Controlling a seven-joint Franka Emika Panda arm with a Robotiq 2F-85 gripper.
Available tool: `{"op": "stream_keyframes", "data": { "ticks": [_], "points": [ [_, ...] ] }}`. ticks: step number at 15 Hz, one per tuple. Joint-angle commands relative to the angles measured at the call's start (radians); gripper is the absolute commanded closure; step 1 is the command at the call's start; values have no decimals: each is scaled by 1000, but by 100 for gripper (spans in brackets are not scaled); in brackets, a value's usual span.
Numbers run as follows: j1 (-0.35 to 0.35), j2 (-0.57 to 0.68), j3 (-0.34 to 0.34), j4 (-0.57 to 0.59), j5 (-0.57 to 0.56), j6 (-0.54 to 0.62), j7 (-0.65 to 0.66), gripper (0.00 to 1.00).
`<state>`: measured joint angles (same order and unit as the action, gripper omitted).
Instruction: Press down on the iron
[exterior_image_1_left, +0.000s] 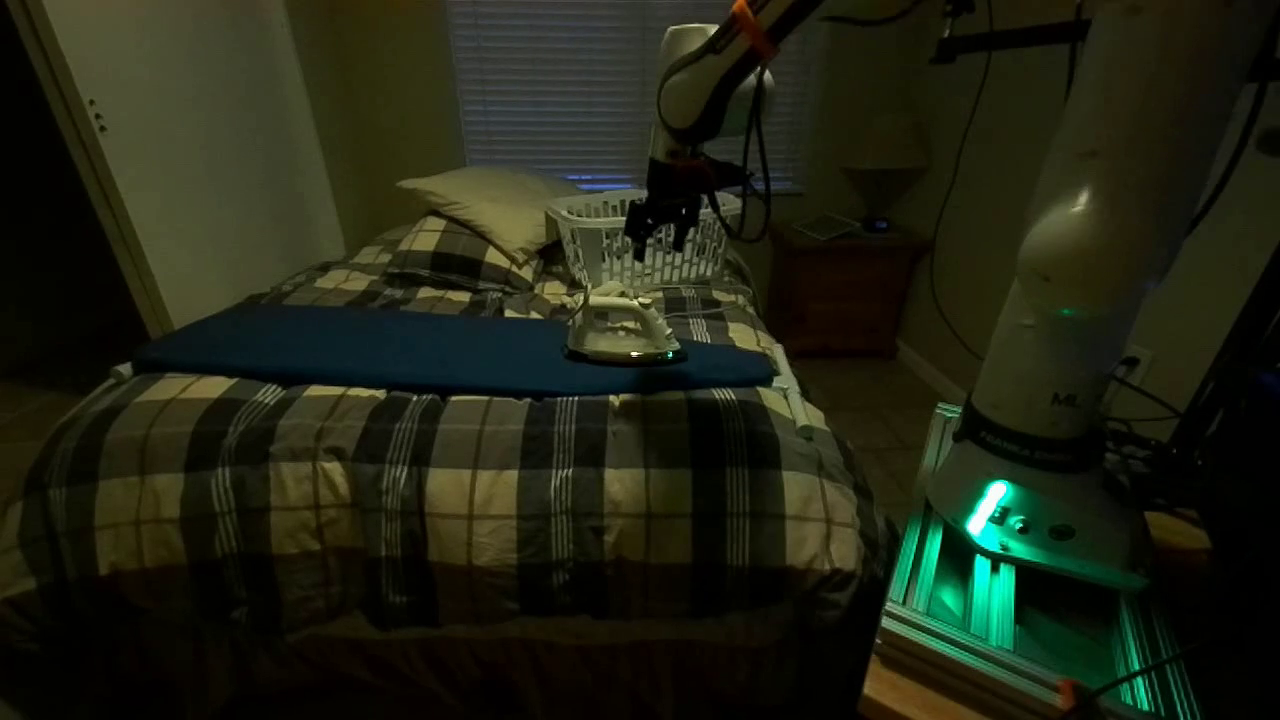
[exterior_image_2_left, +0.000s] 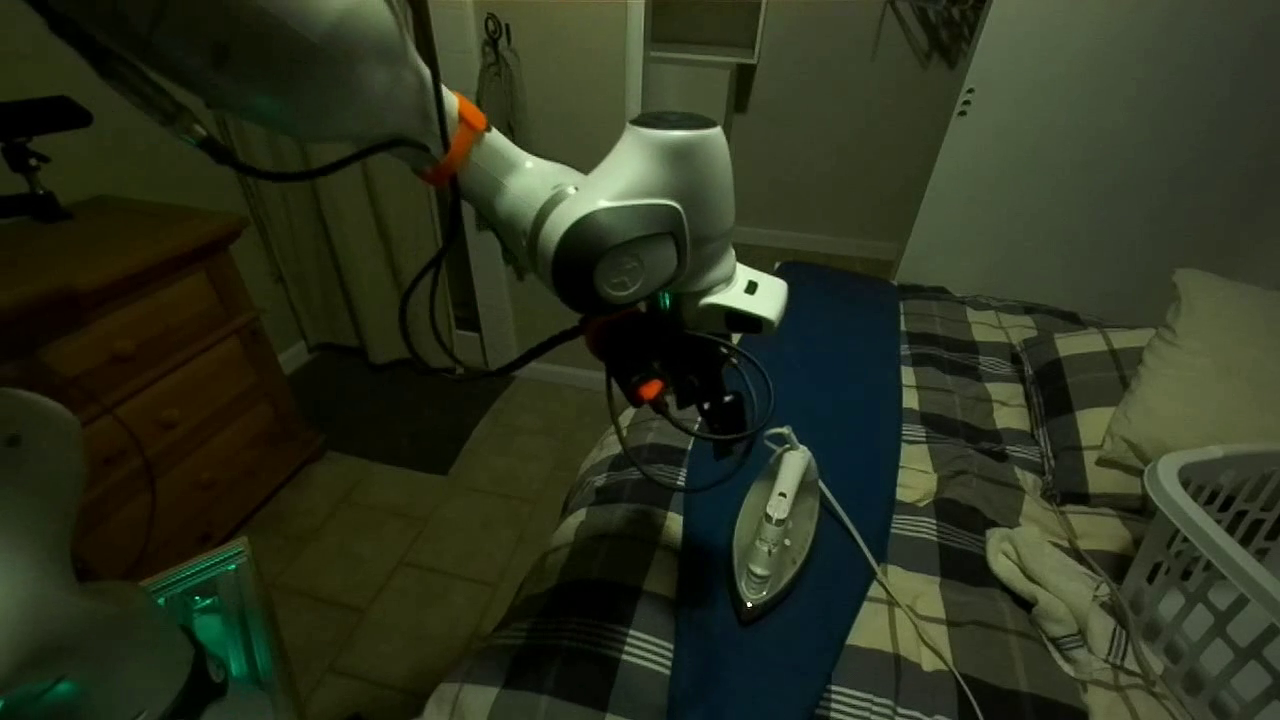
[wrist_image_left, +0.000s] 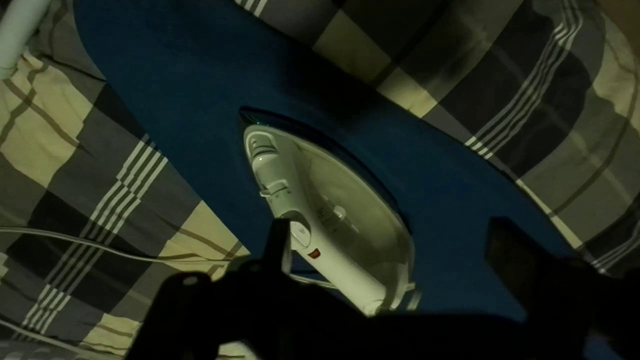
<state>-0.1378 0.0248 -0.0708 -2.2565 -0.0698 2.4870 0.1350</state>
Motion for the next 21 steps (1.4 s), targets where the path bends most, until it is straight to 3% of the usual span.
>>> {"op": "stream_keyframes", "data": {
  "ticks": [1, 2, 3, 5, 11, 14, 17, 21],
  "points": [
    [7, 149, -35, 130, -29, 18, 56, 0],
    [10, 176, -43, 153, -26, 19, 62, 0],
    [12, 207, -52, 178, -24, 23, 72, 25],
    [17, 261, -67, 218, -19, 42, 85, 32],
    [29, 380, -96, 317, -11, 69, 112, 77],
    [43, 415, -118, 347, -24, 50, 129, 94],
    [58, 440, -140, 364, -35, 38, 144, 100],
    [74, 460, -165, 375, -49, 35, 159, 95]
  ]
}}
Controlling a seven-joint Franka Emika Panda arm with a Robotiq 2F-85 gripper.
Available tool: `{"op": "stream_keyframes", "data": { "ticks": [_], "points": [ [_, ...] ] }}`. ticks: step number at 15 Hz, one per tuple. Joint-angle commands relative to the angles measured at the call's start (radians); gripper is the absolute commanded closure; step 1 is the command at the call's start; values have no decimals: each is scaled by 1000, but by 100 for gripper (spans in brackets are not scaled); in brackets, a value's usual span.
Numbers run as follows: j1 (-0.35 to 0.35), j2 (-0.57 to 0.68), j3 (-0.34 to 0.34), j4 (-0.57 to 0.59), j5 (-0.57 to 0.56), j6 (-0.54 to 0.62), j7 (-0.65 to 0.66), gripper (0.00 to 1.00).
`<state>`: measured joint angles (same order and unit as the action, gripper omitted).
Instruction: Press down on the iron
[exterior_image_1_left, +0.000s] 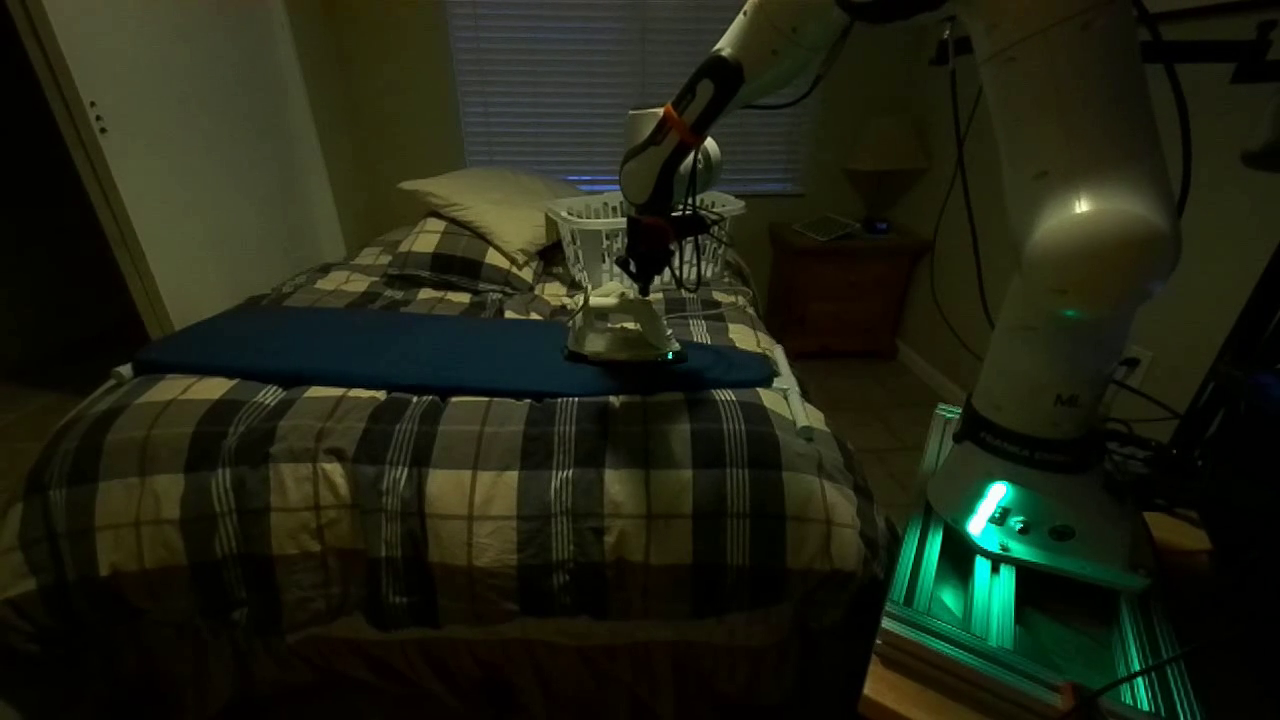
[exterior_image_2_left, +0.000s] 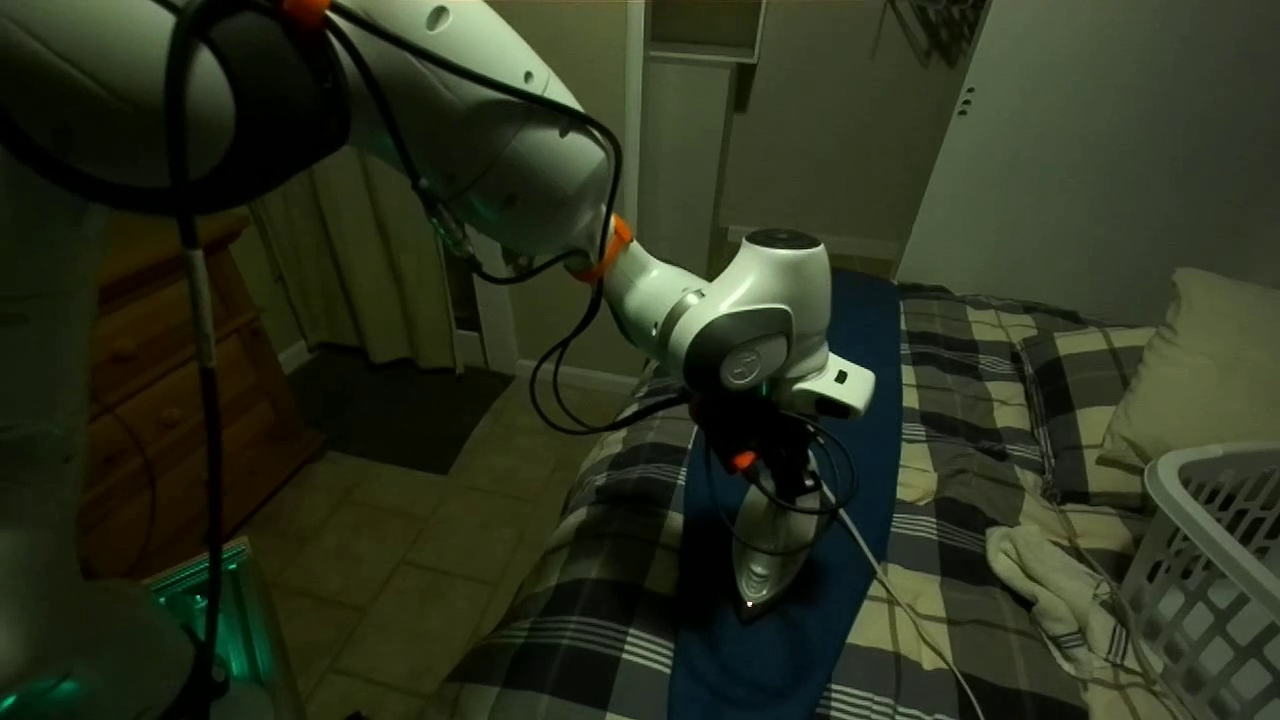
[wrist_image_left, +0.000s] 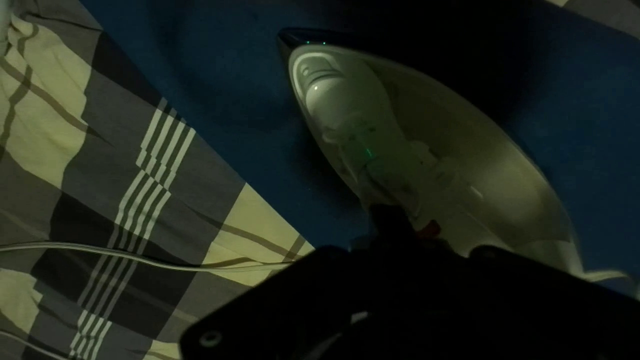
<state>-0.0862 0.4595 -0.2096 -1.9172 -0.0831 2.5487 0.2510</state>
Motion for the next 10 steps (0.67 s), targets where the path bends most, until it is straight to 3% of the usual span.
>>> {"op": "stream_keyframes", "data": {
  "ticks": [1, 10],
  "points": [
    [26, 29, -31, 37, -38, -27, 46, 95],
    [36, 50, -39, 43, -40, -21, 63, 96]
  ]
}}
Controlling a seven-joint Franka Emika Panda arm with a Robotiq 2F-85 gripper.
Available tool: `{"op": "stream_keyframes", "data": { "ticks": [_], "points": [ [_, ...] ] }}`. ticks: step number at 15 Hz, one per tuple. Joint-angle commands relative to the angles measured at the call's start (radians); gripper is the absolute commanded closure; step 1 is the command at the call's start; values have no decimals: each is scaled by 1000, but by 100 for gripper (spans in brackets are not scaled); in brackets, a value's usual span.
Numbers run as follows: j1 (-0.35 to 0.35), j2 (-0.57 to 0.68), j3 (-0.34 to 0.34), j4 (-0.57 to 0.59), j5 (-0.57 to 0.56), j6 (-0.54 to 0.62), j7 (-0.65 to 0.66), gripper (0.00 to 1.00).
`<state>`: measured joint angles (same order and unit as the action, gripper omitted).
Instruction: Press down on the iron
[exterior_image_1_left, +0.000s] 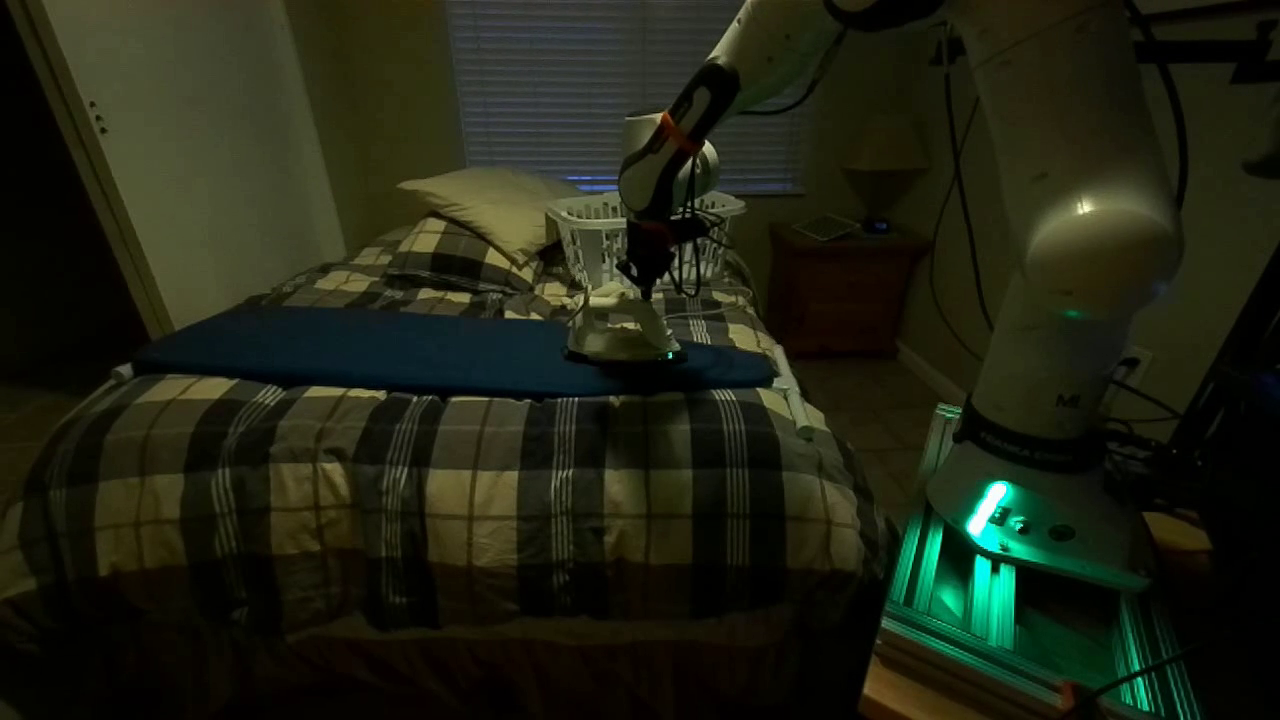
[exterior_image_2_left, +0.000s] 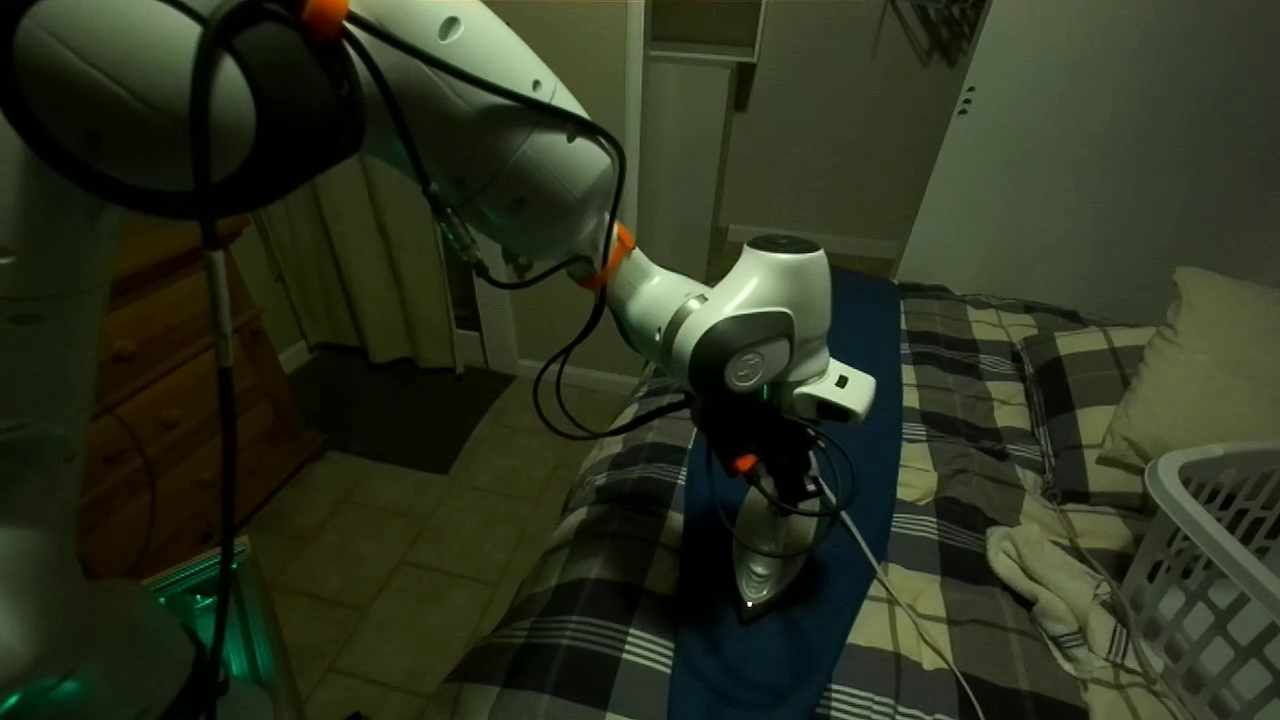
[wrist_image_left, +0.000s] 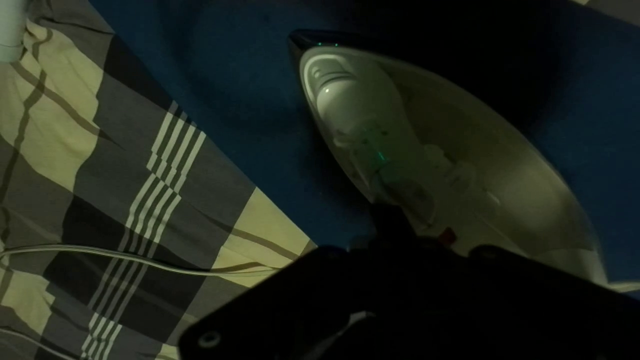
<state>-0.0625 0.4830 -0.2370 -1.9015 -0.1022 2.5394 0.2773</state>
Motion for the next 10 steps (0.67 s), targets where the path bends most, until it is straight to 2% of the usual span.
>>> {"op": "stream_keyframes", "data": {
  "ticks": [1, 10],
  "points": [
    [12, 27, -10, 26, -18, -11, 38, 96],
    [4, 87, 5, 46, 10, 25, 63, 96]
  ]
}}
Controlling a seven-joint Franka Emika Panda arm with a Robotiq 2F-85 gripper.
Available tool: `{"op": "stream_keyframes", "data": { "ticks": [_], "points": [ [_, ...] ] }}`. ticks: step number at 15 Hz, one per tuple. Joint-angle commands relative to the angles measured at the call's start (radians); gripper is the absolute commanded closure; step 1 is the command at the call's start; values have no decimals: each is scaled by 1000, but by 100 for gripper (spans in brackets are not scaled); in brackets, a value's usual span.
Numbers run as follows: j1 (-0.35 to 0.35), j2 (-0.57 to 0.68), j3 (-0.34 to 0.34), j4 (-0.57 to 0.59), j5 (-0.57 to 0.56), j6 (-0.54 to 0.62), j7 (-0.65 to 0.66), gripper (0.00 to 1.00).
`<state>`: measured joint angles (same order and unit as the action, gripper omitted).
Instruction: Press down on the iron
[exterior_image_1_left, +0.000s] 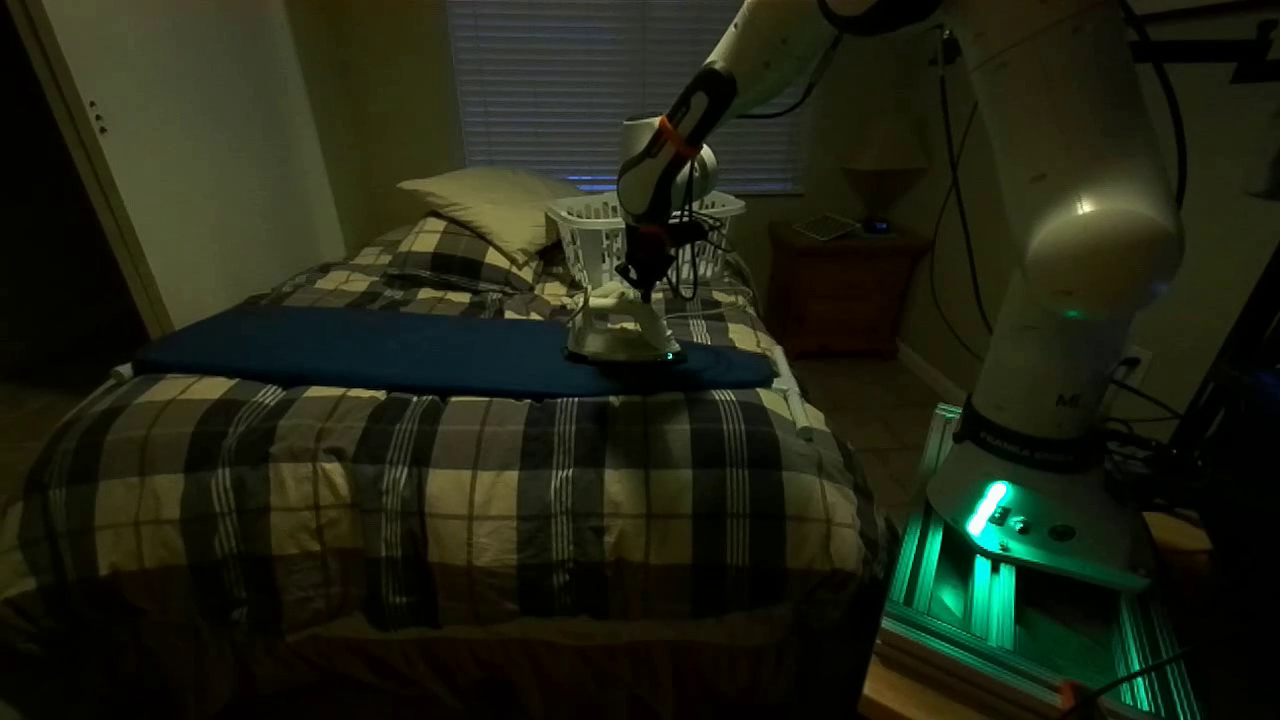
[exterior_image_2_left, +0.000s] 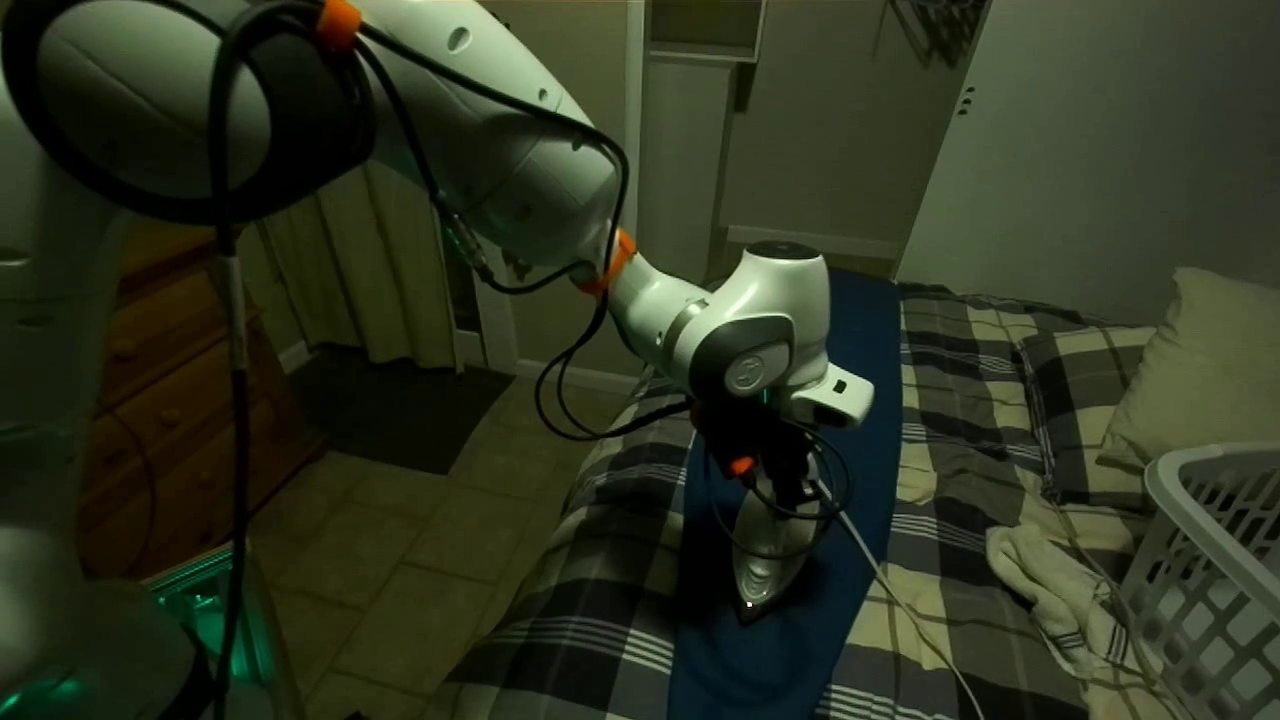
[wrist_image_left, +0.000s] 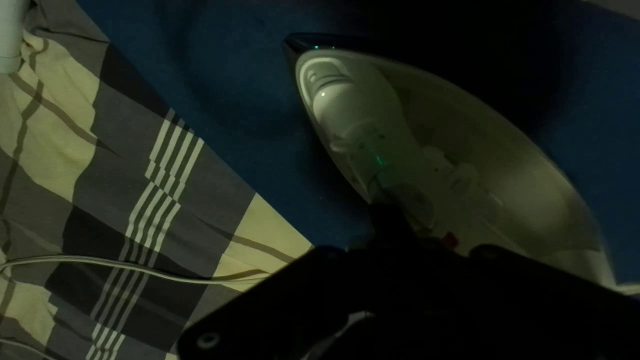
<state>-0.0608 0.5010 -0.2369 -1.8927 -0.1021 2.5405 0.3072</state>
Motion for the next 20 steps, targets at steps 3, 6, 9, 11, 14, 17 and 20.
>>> {"op": "stream_keyframes", "data": {
  "ticks": [3, 6, 9, 11, 14, 17, 20],
  "points": [
    [-3, 80, 12, 42, 18, 28, 29, 96],
    [-4, 90, 15, 39, 22, 29, 28, 96],
    [-6, 78, 15, 37, 22, 25, 22, 96],
    [-7, 61, 15, 36, 21, 22, 17, 96],
    [-2, 22, 7, 25, 10, 11, 15, 95],
    [8, -10, -5, 7, -10, 10, 17, 95],
    [16, -33, -11, -9, -22, 24, 19, 94]
  ]
}}
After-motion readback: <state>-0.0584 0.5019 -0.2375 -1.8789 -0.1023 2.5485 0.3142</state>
